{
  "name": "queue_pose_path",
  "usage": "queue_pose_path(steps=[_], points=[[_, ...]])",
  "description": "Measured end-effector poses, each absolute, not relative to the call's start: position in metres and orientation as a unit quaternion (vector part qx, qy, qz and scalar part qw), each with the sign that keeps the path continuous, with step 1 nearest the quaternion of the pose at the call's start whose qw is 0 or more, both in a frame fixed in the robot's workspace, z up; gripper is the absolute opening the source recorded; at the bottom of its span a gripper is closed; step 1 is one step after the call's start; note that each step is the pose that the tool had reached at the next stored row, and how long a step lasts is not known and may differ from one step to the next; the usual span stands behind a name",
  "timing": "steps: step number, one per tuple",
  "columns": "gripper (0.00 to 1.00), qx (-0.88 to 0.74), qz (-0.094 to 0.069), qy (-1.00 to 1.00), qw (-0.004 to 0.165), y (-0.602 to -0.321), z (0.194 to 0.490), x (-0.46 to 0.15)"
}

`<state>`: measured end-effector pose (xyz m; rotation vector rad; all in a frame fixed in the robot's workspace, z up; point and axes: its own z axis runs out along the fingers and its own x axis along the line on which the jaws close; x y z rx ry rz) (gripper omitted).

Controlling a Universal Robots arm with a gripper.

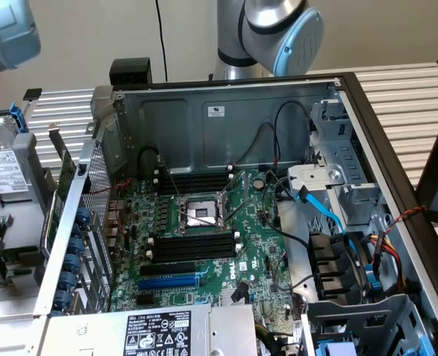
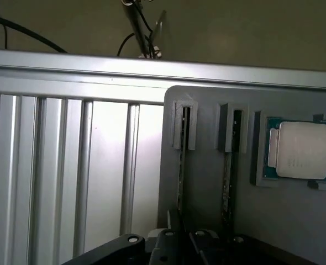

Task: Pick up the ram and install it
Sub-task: 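Pick up the ram and move it above insertion slot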

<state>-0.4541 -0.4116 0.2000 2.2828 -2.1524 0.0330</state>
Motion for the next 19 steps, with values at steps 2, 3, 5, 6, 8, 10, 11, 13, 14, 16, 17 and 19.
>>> queue_pose_path(steps=[2,3,5,6,8,10,11,13,14,16,17,19], points=[[0.13,0.728,0.011,-0.686,0.002,-0.412,0.205,-0.454],[0.13,0.728,0.011,-0.686,0.002,-0.412,0.208,-0.454],[0.13,0.728,0.011,-0.686,0.002,-0.413,0.216,-0.454],[0.13,0.728,0.011,-0.686,0.002,-0.413,0.221,-0.454],[0.13,0.728,0.011,-0.686,0.002,-0.414,0.23,-0.454],[0.13,0.728,0.011,-0.686,0.002,-0.415,0.239,-0.454],[0.13,0.728,0.011,-0.686,0.002,-0.416,0.244,-0.454],[0.13,0.728,0.011,-0.686,0.002,-0.418,0.253,-0.454],[0.13,0.728,0.011,-0.686,0.002,-0.419,0.257,-0.454],[0.13,0.728,0.011,-0.686,0.002,-0.421,0.266,-0.454],[0.13,0.728,0.011,-0.686,0.002,-0.422,0.271,-0.454],[0.13,0.728,0.011,-0.686,0.002,-0.424,0.28,-0.454]])
